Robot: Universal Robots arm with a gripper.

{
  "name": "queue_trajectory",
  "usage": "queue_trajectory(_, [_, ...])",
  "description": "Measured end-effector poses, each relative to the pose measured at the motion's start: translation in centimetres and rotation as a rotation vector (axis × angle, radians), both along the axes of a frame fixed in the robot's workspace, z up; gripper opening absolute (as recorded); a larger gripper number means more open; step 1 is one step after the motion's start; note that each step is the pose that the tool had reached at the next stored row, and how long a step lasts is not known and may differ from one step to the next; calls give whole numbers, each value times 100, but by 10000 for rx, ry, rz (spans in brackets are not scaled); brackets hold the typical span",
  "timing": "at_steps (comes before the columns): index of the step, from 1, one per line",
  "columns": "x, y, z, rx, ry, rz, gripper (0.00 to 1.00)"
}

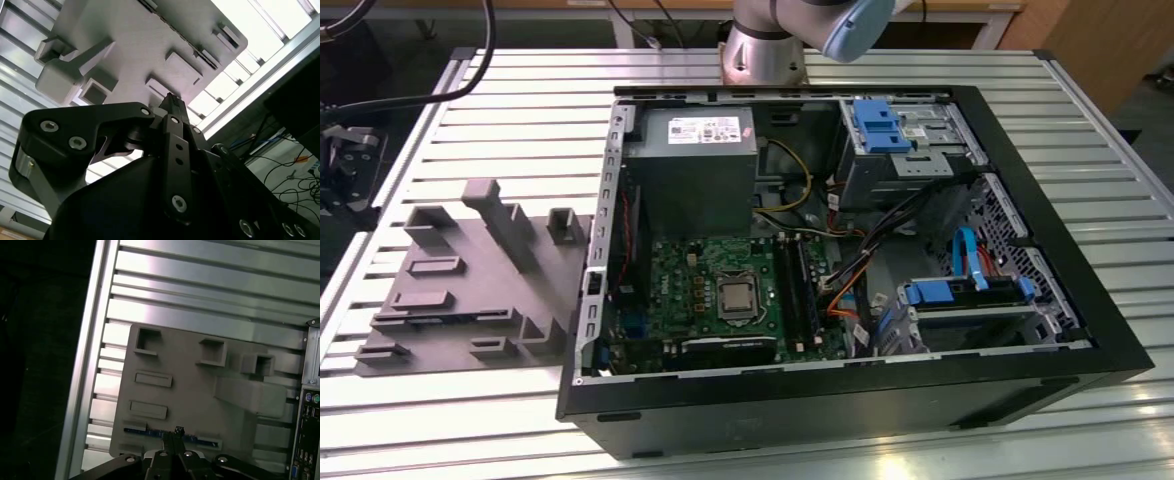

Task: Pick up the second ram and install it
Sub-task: 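Pick up the second ram and move it above second insertion slot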

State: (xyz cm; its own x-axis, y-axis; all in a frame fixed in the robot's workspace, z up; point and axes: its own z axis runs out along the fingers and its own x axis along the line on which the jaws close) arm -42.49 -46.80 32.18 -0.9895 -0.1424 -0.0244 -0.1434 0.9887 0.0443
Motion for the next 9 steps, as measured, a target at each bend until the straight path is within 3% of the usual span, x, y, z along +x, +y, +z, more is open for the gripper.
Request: queue_trajectory(9, [-5, 0, 0, 0, 0, 458, 11])
